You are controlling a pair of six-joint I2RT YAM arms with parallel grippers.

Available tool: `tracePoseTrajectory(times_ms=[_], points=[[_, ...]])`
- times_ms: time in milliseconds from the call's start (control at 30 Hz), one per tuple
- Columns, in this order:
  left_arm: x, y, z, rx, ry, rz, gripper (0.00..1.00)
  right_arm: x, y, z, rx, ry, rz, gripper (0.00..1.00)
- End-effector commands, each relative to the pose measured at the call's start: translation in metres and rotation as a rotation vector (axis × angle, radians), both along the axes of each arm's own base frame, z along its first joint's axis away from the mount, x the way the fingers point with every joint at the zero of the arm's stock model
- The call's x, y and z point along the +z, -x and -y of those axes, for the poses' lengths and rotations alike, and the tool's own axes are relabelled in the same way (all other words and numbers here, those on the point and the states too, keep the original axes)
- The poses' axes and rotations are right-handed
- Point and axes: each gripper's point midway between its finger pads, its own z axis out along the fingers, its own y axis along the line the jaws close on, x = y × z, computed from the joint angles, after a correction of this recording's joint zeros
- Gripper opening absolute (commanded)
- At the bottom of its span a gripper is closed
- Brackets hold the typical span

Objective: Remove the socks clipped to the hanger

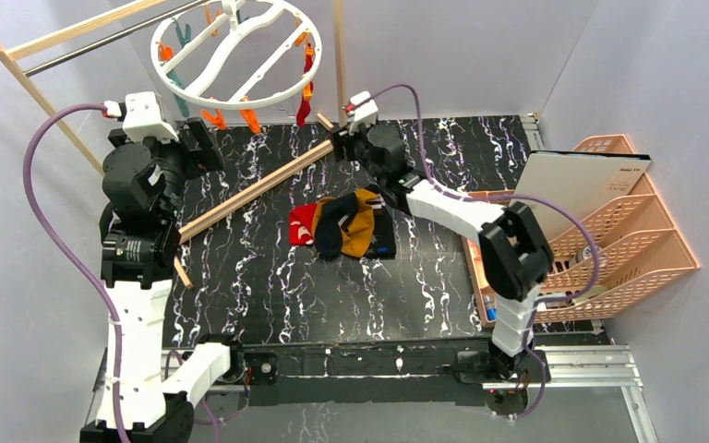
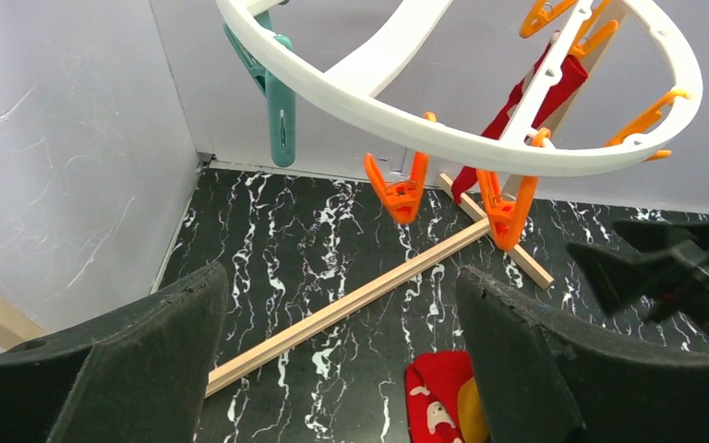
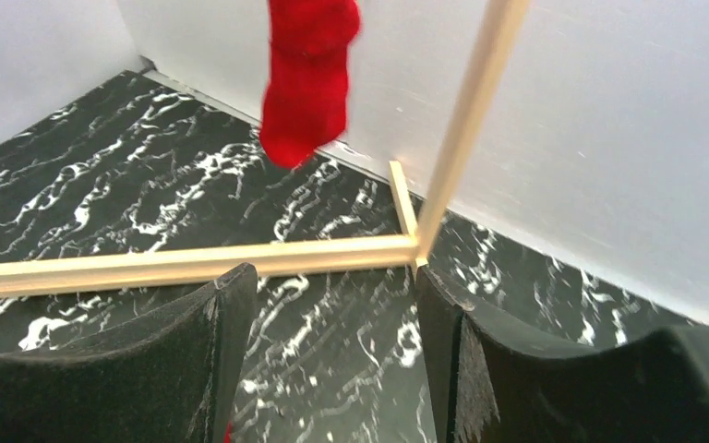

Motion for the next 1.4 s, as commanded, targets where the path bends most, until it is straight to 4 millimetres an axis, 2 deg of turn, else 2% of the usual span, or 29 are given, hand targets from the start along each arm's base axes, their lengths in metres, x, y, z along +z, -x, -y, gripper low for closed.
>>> tracePoseTrajectory(times_ms=[0,167,467,667,733,1000,1133,1167,1267,1367], points=[[0.014,0.012,-0.004,0.024,-0.025,0.033,0.91,0.001,-0.011,-0.055,0.174,-0.001,0.015,0.72],[0.01,0.012,0.001,0.003,-0.021,0.024,0.91,0.005,-0.035,-0.069,0.182,-0.012,0.034,0.73],[0.011,0.01,0.006,-0.019,-0.017,0.023,0.91,0.017,-0.081,-0.069,0.106,-0.026,0.101,0.7],[0.014,0.012,0.005,-0.016,-0.02,0.024,0.91,0.007,-0.113,-0.08,0.114,-0.021,0.098,0.51],[0.014,0.012,0.004,-0.012,-0.023,0.022,0.91,-0.003,-0.12,-0.083,0.115,-0.016,0.089,0.49],[0.015,0.009,0.007,-0.025,-0.021,0.019,0.91,-0.019,-0.128,-0.084,0.118,-0.015,0.066,0.35],[0.009,0.006,0.012,-0.052,-0.026,0.007,0.91,-0.022,-0.118,-0.075,0.109,-0.003,0.047,0.47],[0.006,0.005,0.016,-0.077,-0.033,0.003,0.92,-0.018,-0.114,-0.07,0.106,-0.008,0.052,0.48],[-0.003,0.0,0.031,-0.172,-0.063,-0.002,0.82,-0.011,-0.1,-0.056,0.09,-0.009,0.052,0.54],[-0.009,-0.004,0.046,-0.252,-0.094,-0.003,0.79,0.001,-0.084,-0.042,0.08,-0.012,0.051,0.58]])
